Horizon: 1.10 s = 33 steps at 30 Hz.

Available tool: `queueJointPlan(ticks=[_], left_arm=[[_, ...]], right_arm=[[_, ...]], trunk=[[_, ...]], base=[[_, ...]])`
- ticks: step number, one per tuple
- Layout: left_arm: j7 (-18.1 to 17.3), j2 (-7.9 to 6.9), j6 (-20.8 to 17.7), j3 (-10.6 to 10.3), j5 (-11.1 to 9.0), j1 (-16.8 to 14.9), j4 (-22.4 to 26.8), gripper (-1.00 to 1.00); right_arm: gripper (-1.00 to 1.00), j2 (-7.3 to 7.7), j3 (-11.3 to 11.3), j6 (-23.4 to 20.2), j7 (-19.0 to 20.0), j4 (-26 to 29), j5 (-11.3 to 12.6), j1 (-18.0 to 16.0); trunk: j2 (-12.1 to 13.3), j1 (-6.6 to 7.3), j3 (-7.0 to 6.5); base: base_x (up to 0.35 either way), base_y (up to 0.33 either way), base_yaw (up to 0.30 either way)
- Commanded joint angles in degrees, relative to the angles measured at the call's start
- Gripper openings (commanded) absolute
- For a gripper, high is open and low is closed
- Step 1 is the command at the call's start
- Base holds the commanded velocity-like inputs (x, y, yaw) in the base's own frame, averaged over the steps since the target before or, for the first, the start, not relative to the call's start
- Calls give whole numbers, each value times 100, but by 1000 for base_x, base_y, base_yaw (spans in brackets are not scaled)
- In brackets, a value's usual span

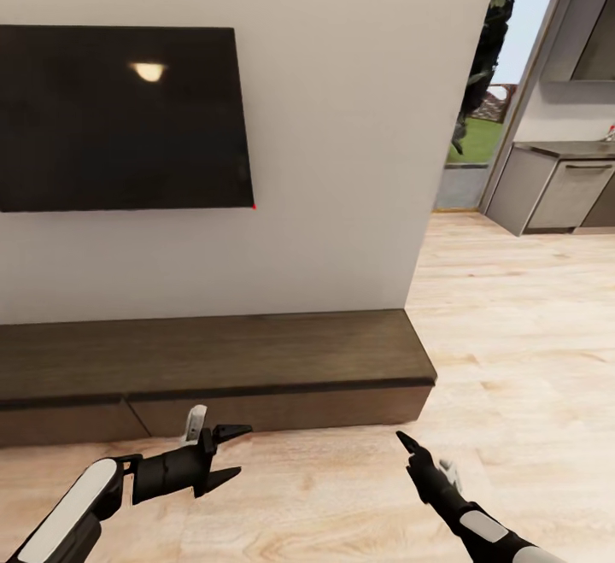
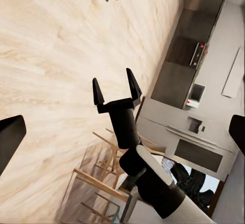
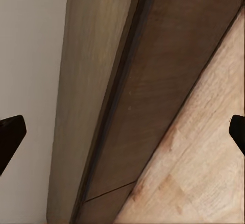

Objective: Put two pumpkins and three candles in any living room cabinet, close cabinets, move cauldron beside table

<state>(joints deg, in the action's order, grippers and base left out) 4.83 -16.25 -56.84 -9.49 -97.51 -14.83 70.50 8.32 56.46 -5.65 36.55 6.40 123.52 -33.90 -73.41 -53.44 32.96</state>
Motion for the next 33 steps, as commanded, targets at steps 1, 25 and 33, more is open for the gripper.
queueJointPlan(ticks=[1, 25, 33], left_arm=[[45, 29, -4, -11, -63, -3, -29, 100], [-172, 135, -19, -557, -82, -3, 211, 100], [-695, 138, 4, -1747, -98, -10, 1074, 100]], right_arm=[[100, 16, 35, -7, -15, 1, 28, -4], [100, 27, 40, -19, 545, 10, -74, -6], [100, 29, 40, -407, 1064, 2, -75, -6]], trunk=[[-3, -1, 5], [-3, -1, 5], [-3, -1, 5]], base=[[149, 0, 0], [183, 0, 0], [12, 0, 0]])
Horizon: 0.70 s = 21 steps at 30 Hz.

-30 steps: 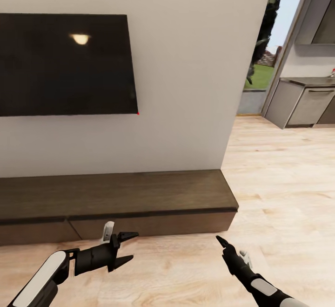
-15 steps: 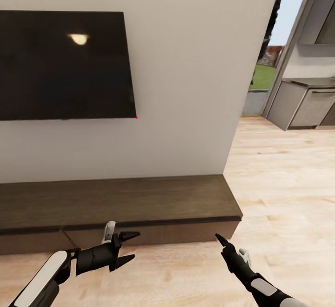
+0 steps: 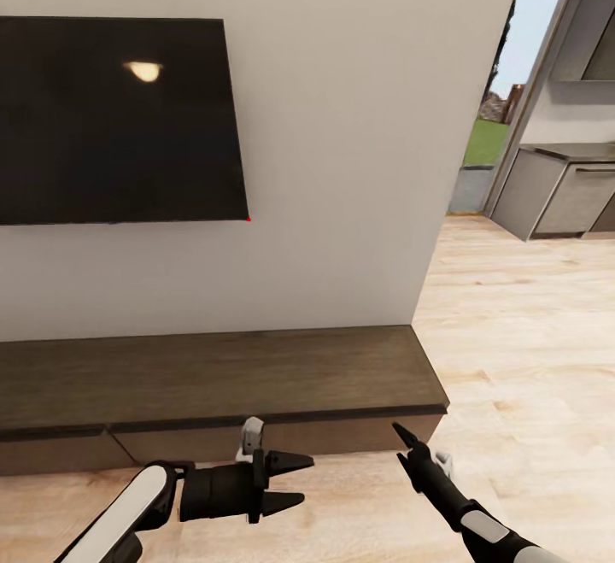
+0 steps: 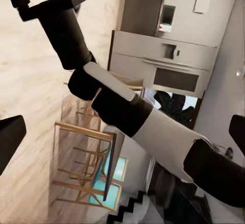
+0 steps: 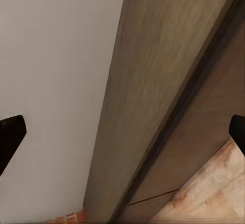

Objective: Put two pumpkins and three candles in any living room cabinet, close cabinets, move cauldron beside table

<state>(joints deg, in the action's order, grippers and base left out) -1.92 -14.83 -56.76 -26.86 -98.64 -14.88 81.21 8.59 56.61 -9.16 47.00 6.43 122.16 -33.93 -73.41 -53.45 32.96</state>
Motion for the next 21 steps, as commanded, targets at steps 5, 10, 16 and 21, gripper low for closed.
queueJointPlan(ticks=[5, 10, 16, 21], left_arm=[[-37, -1, -2, -77, -222, -6, 103, 100], [-49, 4, -1, -90, -296, -7, 113, 100], [-63, 1, -1, -75, -318, -7, 115, 100], [-71, -2, -9, -23, -322, -7, 102, 100]], right_arm=[[100, 2, 26, -94, 216, -1, 78, 0], [100, 97, 25, -107, 495, -1, 98, -3], [100, 234, 23, -387, 843, -3, 98, -3], [100, 238, 18, -416, 868, -2, 97, -6]], trunk=[[-3, 0, 5], [-3, 0, 5], [-3, 0, 5], [-3, 0, 5]], base=[[0, 0, 0], [0, 0, 0], [0, 0, 0], [0, 0, 0]])
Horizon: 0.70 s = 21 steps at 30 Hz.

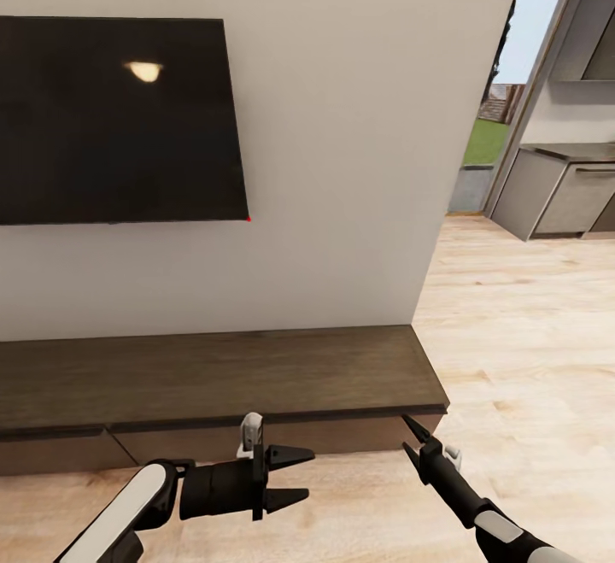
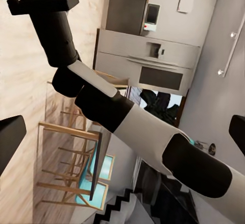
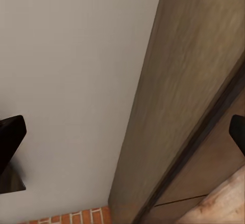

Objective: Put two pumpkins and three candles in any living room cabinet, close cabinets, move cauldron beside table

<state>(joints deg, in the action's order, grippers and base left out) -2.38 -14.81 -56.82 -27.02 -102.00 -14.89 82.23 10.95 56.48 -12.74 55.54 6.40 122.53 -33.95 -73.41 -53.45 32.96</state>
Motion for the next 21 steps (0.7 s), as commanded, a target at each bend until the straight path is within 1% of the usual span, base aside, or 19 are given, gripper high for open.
queueJointPlan(ticks=[1, 5, 9, 13, 21], left_arm=[[-25, -6, -4, 0, 14, -5, -2, 100], [-26, -23, -6, 20, 14, -5, -4, 100], [-26, -41, -5, 42, 19, -5, -2, 100], [-26, -47, -5, 21, 22, -5, 3, 100], [-26, -51, -5, 1, 37, -10, 4, 100]], right_arm=[[100, 3, 30, -60, 18, 1, 61, -3], [100, 4, 29, -62, 34, 2, 55, -2], [100, 8, 30, -62, 150, 2, 45, -4], [100, 12, 30, -62, 222, 2, 37, -4], [100, 10, 30, -62, 245, 1, 34, -3]], trunk=[[-43, -22, 23], [-204, -110, 95], [-364, -198, 167], [-524, -285, 239], [-845, -461, 382]], base=[[0, 0, 0], [0, 0, 0], [0, 0, 0], [0, 0, 0], [0, 0, 0]])
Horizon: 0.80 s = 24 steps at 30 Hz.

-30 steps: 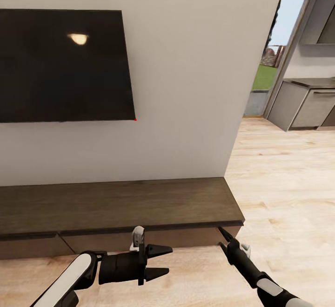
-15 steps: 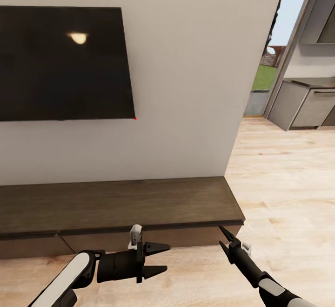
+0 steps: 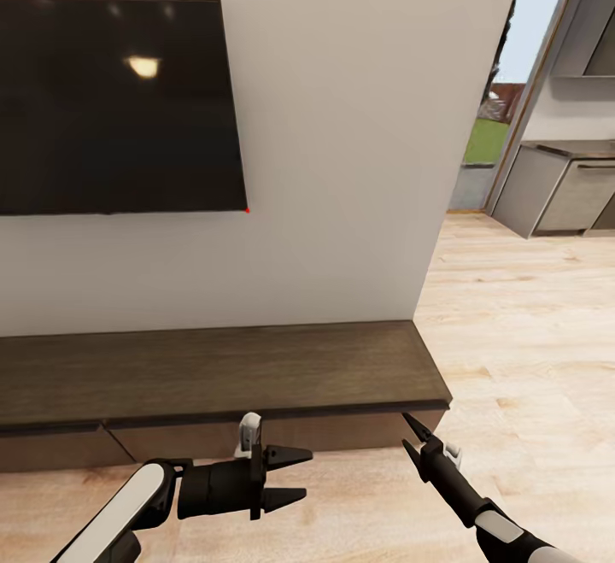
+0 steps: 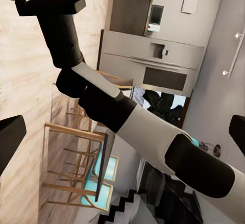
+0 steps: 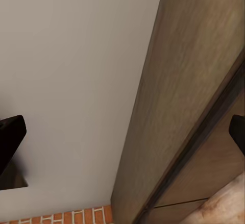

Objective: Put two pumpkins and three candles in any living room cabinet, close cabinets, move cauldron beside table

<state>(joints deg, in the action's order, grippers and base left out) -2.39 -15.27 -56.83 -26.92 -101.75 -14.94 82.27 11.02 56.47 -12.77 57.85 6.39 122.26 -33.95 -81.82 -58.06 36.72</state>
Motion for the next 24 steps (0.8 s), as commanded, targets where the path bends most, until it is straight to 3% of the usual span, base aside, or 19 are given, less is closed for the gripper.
queueJointPlan(ticks=[1, 12, 17, 24], left_arm=[[-25, -3, -4, -10, 13, -6, 3, 100], [-25, 10, -4, -15, 26, -9, 8, 100], [-25, 4, -4, -15, 39, -9, 13, 100], [-25, 18, -4, -15, 49, -9, 43, 100]], right_arm=[[100, 3, 31, -59, 15, 2, 64, -1], [100, 11, 31, -59, 16, -13, 70, -2], [100, 109, 35, -59, 34, -14, 83, -3], [100, 177, 32, -70, 377, -178, 92, -3]], trunk=[[-44, -22, 23], [-485, -264, 221], [-686, -374, 311], [-967, -528, 436]], base=[[0, 0, 0], [0, 0, 0], [0, 0, 0], [0, 0, 0]])
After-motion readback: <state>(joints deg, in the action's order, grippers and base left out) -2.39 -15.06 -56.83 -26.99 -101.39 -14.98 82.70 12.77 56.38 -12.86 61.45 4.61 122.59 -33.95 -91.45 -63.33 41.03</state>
